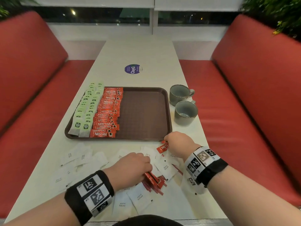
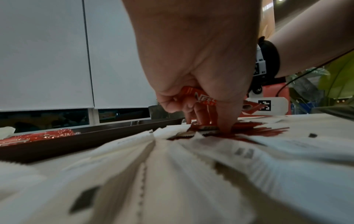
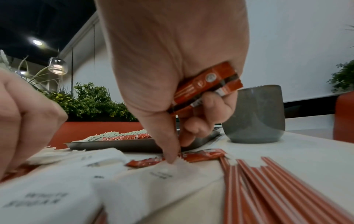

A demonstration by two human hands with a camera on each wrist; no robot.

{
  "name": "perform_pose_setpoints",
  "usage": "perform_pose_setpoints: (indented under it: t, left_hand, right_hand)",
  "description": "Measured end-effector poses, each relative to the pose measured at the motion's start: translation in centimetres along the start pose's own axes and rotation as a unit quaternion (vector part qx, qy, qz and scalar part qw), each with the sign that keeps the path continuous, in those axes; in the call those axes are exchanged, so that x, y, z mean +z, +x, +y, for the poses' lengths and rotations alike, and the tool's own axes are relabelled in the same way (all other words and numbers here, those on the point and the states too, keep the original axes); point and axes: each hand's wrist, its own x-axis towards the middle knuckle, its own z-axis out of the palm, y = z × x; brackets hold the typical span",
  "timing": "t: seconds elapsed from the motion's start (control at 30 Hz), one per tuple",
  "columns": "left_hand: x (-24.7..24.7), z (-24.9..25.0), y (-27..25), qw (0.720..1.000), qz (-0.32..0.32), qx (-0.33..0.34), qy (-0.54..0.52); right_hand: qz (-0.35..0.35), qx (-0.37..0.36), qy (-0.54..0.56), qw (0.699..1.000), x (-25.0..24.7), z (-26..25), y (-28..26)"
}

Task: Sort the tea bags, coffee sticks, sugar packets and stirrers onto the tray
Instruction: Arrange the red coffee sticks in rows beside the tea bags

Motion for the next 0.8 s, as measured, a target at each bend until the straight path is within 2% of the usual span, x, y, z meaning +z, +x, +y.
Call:
perform_pose_setpoints:
  t: [0.2, 0.3, 0.4, 0.47, 0.57, 0.63, 0.8]
  left_hand:
    - [-0.1, -0.5, -0.9, 0.999, 0.016, 0.029, 0.022]
    - [0.2, -1.0, -1.6, 0.998, 0.061, 0.032, -0.002]
    - [-0.6, -1.3, -3.0, 0.991, 0.11, -0.008, -0.078]
    - [-0.9, -1.9, -4.3, 0.976, 0.135, -0.081, -0.149]
    - [-0.7, -2.8, -6.6, 0.937, 0.144, -0.202, -0.247]
    - [-0.1, -3.8, -8.1, 0.9, 0.168, -0.255, -0.31]
    - [0.6, -6.3, -11.7, 0.756, 0.286, -0.354, -0.47]
  right_hand:
    - [-0.004, -0.032, -0.019, 0.999, -0.4, -0.7, -0.2]
    - [-0.009, -0.046, -0.001, 0.999, -0.7, -0.6, -0.4]
    - [0.005, -0.056, 0.03, 0.998, -0.8, -0.2, -0.4]
    - [0.024, -0.061, 0.056, 0.996, -0.9, 0.1, -0.4]
    - [0.059, -0.05, 0.113, 0.991, -1.4, 0.4, -0.9]
    - [0.083, -0.04, 0.161, 0.983, -2.2, -0.2, -1.4]
    - [0.128, -0.06, 0.214, 0.967, -5.2, -6.2, -0.2]
